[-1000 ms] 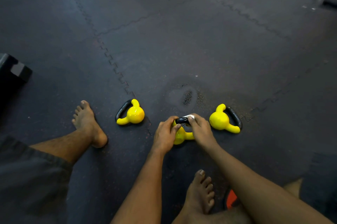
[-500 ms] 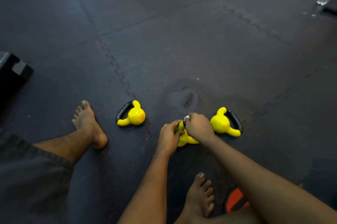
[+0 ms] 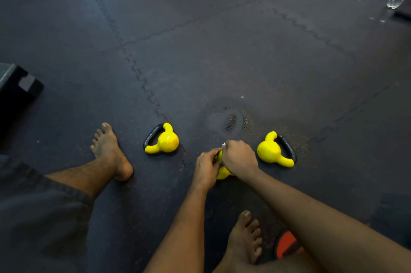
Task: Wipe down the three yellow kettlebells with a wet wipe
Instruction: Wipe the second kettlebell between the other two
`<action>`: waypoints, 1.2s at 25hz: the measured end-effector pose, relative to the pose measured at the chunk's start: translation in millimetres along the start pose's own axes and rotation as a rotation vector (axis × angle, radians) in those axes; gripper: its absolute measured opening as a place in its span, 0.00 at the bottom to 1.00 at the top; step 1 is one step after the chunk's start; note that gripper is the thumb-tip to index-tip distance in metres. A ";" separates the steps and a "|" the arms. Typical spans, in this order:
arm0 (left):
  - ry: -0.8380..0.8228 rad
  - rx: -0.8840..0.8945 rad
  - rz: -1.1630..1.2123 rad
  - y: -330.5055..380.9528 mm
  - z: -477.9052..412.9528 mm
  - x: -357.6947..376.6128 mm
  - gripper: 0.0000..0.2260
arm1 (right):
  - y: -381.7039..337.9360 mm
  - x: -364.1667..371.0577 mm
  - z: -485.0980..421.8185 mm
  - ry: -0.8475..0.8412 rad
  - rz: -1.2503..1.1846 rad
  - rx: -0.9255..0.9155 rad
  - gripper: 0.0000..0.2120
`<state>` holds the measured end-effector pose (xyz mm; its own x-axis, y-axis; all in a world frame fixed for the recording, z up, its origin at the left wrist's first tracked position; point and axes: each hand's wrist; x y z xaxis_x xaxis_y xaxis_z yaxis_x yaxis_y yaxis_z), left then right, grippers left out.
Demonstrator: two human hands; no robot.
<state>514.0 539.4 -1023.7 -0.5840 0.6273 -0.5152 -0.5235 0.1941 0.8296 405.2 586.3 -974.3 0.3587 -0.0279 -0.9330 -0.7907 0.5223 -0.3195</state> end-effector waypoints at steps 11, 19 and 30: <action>0.034 0.030 0.068 0.6 7.0 3.0 0.18 | -1.3 8.2 2.2 0.033 -0.118 0.107 0.15; 0.018 -0.031 0.167 1.9 8.3 1.6 0.20 | 25.9 30.6 34.8 0.260 -0.250 -0.174 0.10; 0.015 -0.061 0.166 3.5 7.5 2.9 0.17 | 40.9 40.5 42.0 0.331 -0.766 0.038 0.11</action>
<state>515.1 547.5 -1020.7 -0.6742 0.6359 -0.3756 -0.4552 0.0427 0.8894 408.2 642.4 -1018.2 0.6216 -0.6324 -0.4623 -0.3682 0.2851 -0.8850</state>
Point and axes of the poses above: each hand's wrist, its own z-axis away from the middle knuckle, its own x-axis out of the palm, y = z × x, and after that the axes turned 3 degrees about -y, right-handed
